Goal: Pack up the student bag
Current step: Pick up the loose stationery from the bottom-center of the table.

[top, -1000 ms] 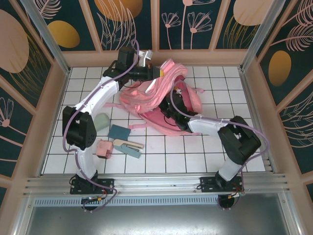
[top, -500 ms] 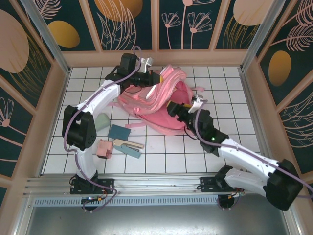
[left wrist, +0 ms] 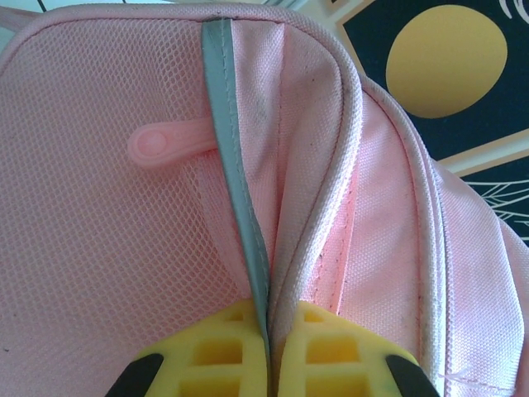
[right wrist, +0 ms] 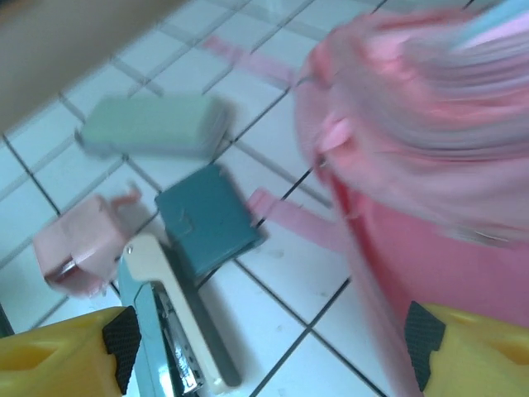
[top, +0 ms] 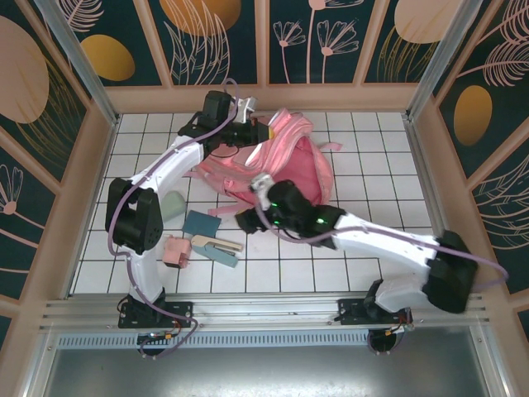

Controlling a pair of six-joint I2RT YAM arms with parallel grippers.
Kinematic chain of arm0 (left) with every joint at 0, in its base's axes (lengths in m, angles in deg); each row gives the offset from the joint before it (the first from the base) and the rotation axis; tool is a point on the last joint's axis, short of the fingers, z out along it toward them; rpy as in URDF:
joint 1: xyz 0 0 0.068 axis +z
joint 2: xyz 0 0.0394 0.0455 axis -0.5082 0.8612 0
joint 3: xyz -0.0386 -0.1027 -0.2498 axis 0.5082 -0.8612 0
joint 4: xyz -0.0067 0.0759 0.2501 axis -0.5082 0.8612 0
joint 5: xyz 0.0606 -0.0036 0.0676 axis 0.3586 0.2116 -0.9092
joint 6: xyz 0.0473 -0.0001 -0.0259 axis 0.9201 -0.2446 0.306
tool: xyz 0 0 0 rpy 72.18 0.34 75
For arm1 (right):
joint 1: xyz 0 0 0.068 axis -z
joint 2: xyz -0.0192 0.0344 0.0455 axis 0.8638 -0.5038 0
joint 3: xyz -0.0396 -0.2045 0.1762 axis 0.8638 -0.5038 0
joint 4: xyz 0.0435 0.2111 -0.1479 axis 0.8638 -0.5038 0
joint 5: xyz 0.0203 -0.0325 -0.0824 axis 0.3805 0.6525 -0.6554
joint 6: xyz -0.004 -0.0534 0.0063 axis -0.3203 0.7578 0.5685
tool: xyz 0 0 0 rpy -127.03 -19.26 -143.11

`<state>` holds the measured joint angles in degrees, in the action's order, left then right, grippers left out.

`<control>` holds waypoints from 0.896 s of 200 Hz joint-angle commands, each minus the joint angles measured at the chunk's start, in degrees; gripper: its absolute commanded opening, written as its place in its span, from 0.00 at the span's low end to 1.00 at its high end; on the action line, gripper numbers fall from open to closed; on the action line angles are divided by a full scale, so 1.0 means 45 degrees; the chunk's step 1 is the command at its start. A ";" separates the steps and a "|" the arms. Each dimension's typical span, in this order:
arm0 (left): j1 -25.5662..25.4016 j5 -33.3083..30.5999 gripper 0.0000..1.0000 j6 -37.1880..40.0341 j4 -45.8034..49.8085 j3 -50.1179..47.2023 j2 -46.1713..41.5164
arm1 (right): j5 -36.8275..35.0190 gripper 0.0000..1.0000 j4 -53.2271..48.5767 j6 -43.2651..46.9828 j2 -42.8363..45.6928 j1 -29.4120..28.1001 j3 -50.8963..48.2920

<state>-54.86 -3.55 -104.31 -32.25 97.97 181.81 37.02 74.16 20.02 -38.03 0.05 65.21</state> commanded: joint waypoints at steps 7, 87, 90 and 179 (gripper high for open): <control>0.0267 0.0225 0.00 -0.0542 -0.1215 -0.0507 0.0362 | 0.1115 0.88 -0.3605 0.1494 -0.2839 -0.0153 0.2484; 0.0867 0.1039 0.00 -0.1585 -0.2416 -0.1356 0.0301 | 0.4136 0.81 -0.6878 0.2650 -0.7635 -0.0552 0.6984; 0.0886 0.1059 0.00 -0.1623 -0.2453 -0.1383 0.0284 | 0.4080 0.81 -0.6920 0.2630 -0.7779 -0.0575 0.7074; 0.0970 0.1367 0.00 -0.1930 -0.2818 -0.1595 0.0050 | 0.3204 0.58 -0.7162 0.2533 -0.8958 -0.0698 0.8019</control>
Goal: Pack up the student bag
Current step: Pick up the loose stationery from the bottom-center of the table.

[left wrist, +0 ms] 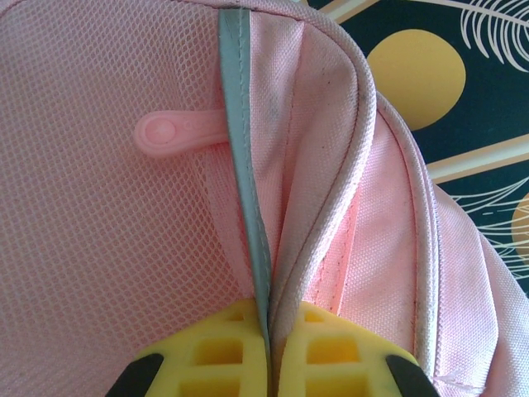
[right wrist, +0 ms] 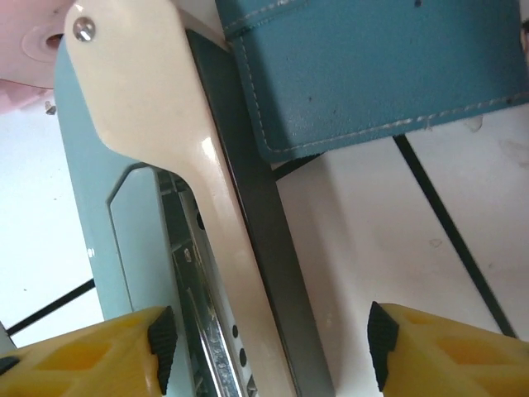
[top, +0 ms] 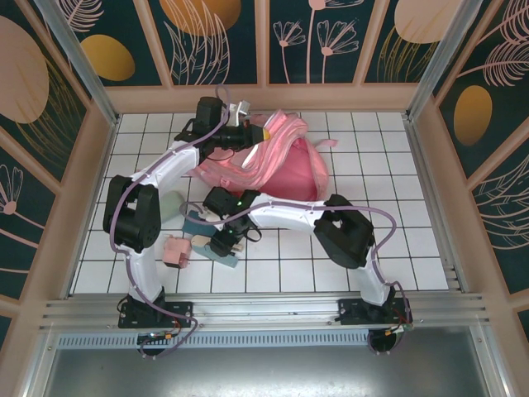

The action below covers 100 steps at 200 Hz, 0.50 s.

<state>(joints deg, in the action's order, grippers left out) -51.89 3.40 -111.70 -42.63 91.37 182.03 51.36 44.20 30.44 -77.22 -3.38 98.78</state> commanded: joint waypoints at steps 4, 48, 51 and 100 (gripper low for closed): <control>0.0309 -0.0187 0.00 -0.0288 -0.0513 -0.0128 -0.0017 | 0.0070 0.57 -0.0502 0.0223 -0.0301 0.0064 0.0563; 0.0329 -0.0106 0.00 -0.0317 -0.0523 -0.0130 -0.0062 | 0.0141 0.53 -0.0627 0.0301 -0.0554 0.0045 0.0584; 0.0329 -0.0109 0.00 -0.0326 -0.0532 -0.0132 -0.0056 | 0.0141 0.53 -0.0627 0.0302 -0.0558 0.0045 0.0566; 0.0347 -0.0016 0.00 -0.0367 -0.0562 -0.0121 -0.0058 | 0.0062 0.44 -0.0597 0.0365 -0.0743 0.0023 0.0397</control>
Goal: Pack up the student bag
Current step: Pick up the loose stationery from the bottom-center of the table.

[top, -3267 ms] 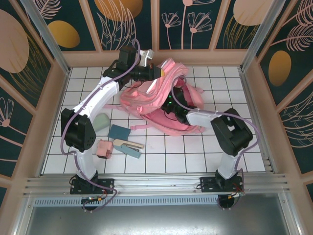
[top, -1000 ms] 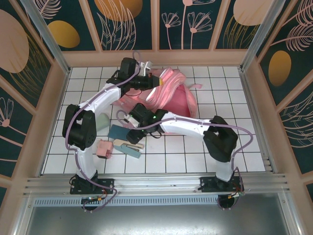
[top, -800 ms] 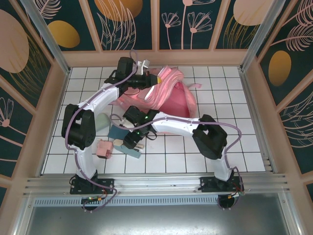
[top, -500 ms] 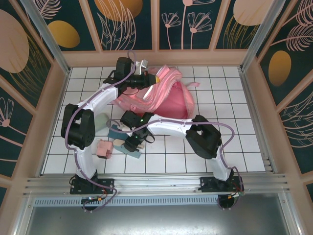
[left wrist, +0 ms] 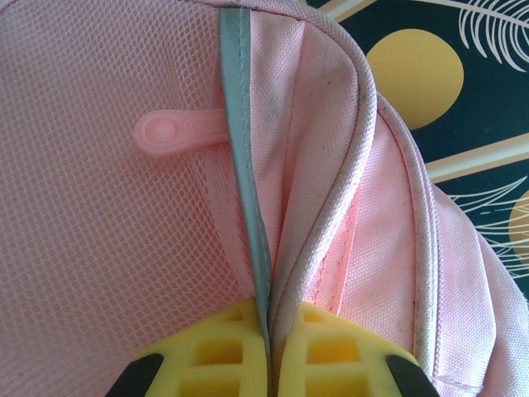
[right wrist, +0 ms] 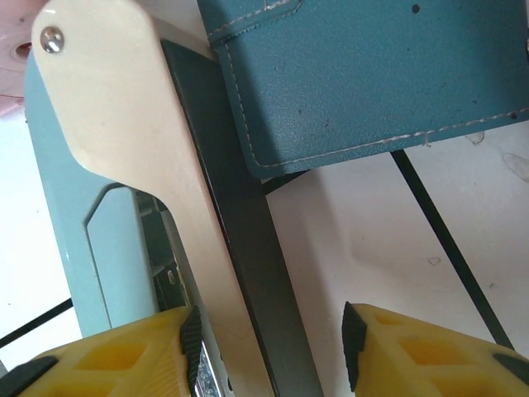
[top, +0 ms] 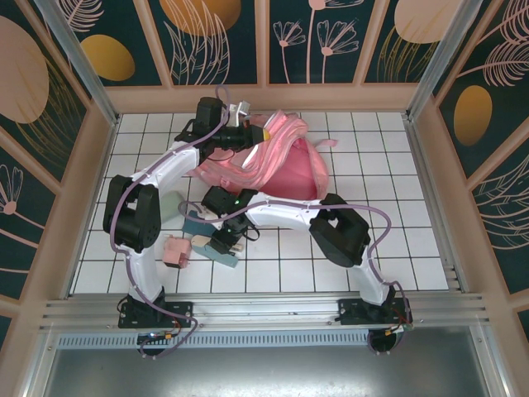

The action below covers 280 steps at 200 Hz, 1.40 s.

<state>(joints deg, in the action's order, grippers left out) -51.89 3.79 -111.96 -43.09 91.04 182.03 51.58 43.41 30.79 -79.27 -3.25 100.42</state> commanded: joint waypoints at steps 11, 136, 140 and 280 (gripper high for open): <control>0.0346 -0.0088 0.00 -0.0308 -0.0470 -0.0071 -0.0041 | 0.0068 0.39 -0.0403 0.0301 -0.0342 -0.0005 0.0058; 0.0519 -0.0026 0.00 -0.0366 -0.0529 -0.0098 0.0079 | 0.0374 0.00 0.0272 0.0114 0.1317 -0.0186 -0.1153; 0.0509 -0.0036 0.00 -0.0385 -0.0536 -0.0089 0.0079 | 0.0367 0.00 0.0341 0.0074 0.1493 -0.0180 -0.1304; 0.0563 0.0689 0.00 -0.0408 -0.0887 -0.0091 -0.0892 | -0.0944 0.00 0.4742 -0.5260 1.3597 0.4138 -1.0872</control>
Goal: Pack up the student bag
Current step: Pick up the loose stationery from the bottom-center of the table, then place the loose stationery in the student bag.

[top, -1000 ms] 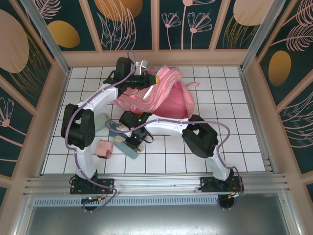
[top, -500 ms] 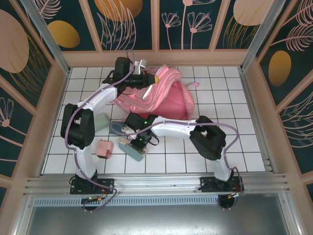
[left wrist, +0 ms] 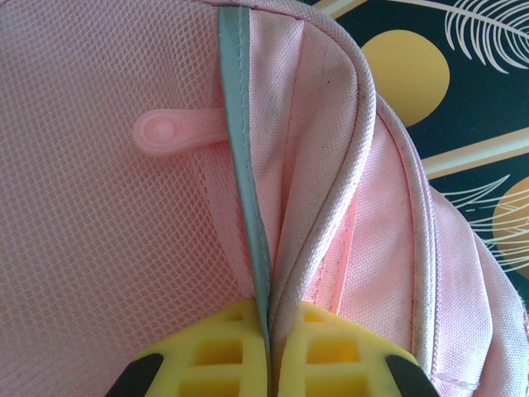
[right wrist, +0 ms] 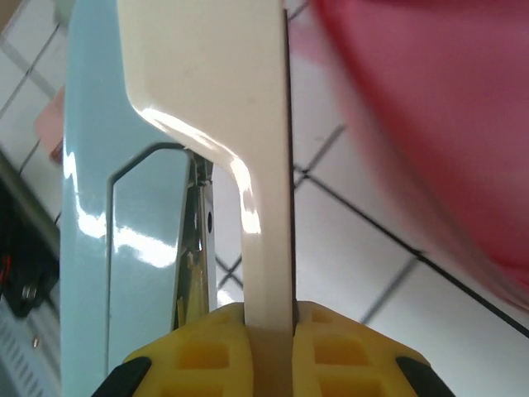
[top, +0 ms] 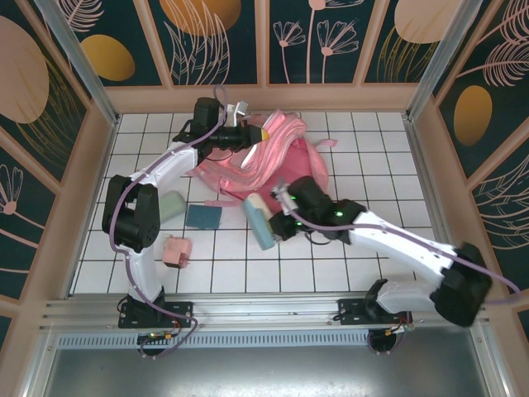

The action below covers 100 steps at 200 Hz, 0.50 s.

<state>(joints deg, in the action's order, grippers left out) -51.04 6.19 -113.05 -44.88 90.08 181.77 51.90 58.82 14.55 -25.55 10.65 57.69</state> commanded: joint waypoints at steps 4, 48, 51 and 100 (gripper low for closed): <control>0.0374 0.0197 0.00 -0.0181 -0.0465 0.0170 -0.0867 | -0.1112 0.00 0.1386 -0.1843 0.1922 0.1333 -0.1555; 0.0367 0.0413 0.00 -0.0210 -0.0229 0.0907 -0.1439 | -0.0666 0.00 0.2197 -0.3352 0.1824 0.3692 -0.1728; 0.0358 0.0389 0.00 -0.0134 -0.0045 0.1042 -0.1427 | -0.0600 0.00 0.2273 -0.3437 0.1684 0.3759 -0.1626; 0.0354 0.0762 0.00 0.0202 0.1256 0.2457 -0.1325 | -0.0143 0.00 0.2403 -0.5552 -0.1615 0.4232 0.1055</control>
<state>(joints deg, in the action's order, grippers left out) -49.70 5.47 -112.31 -37.08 96.35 179.80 49.17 63.87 -3.11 -27.75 28.88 55.28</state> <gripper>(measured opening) 0.059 0.119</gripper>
